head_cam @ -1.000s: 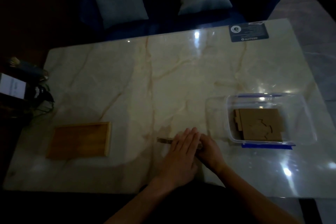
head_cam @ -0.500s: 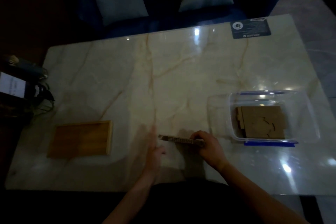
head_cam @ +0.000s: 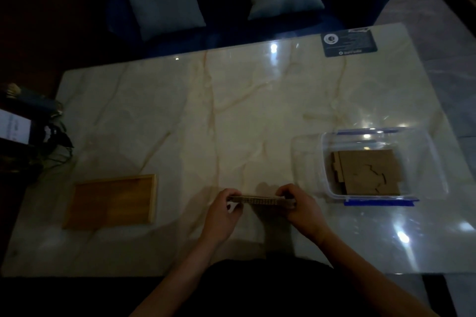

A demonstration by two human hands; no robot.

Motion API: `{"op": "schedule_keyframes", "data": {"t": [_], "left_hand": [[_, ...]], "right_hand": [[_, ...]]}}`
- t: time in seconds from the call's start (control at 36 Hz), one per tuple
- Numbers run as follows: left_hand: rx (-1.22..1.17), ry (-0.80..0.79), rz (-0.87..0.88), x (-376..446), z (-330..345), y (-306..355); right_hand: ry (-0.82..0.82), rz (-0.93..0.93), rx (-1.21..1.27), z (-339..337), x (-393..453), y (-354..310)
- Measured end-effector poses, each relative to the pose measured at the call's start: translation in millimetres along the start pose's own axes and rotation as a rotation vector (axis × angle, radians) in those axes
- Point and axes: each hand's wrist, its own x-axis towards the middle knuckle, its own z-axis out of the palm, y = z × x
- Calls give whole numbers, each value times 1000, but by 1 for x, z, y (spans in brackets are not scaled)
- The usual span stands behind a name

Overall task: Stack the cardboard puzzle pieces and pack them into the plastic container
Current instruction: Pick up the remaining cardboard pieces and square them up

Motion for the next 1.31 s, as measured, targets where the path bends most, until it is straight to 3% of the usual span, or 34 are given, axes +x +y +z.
{"op": "schedule_keyframes", "data": {"t": [0.22, 0.47, 0.67, 0.94, 1.11, 1.31], "left_hand": [[117, -89, 56, 7, -7, 3], [87, 24, 150, 2, -10, 3], [140, -71, 86, -1, -1, -10], [130, -2, 157, 3, -1, -5], [203, -63, 36, 3, 3, -11], [233, -79, 28, 3, 1, -5]], "right_hand": [[4, -17, -50, -4, -1, 4], [60, -131, -102, -6, -4, 2], [-1, -40, -163, 3, -5, 17], [75, -92, -114, 1, -5, 10], [-10, -9, -122, 7, -6, 14], [25, 12, -117, 8, -9, 9]]}}
